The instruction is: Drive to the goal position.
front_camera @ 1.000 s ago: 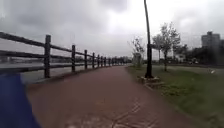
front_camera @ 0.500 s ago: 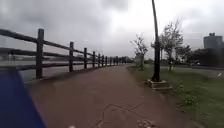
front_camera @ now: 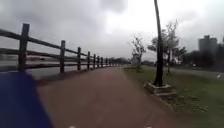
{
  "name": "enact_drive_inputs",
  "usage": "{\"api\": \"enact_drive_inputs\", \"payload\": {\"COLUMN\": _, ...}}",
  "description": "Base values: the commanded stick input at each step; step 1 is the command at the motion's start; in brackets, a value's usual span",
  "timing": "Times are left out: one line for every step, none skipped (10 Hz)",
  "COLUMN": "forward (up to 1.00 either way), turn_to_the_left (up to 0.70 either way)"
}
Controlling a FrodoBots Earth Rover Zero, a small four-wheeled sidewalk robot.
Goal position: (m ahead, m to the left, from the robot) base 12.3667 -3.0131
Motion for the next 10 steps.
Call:
{"api": "enact_drive_inputs", "payload": {"forward": 0.85, "turn_to_the_left": 0.08}}
{"api": "enact_drive_inputs", "payload": {"forward": 0.85, "turn_to_the_left": 0.00}}
{"api": "enact_drive_inputs", "payload": {"forward": 0.85, "turn_to_the_left": 0.00}}
{"api": "enact_drive_inputs", "payload": {"forward": 0.85, "turn_to_the_left": 0.02}}
{"api": "enact_drive_inputs", "payload": {"forward": 0.85, "turn_to_the_left": 0.14}}
{"api": "enact_drive_inputs", "payload": {"forward": 0.85, "turn_to_the_left": 0.01}}
{"api": "enact_drive_inputs", "payload": {"forward": 0.85, "turn_to_the_left": 0.05}}
{"api": "enact_drive_inputs", "payload": {"forward": 0.85, "turn_to_the_left": -0.30}}
{"api": "enact_drive_inputs", "payload": {"forward": 0.85, "turn_to_the_left": -0.34}}
{"api": "enact_drive_inputs", "payload": {"forward": 0.85, "turn_to_the_left": -0.34}}
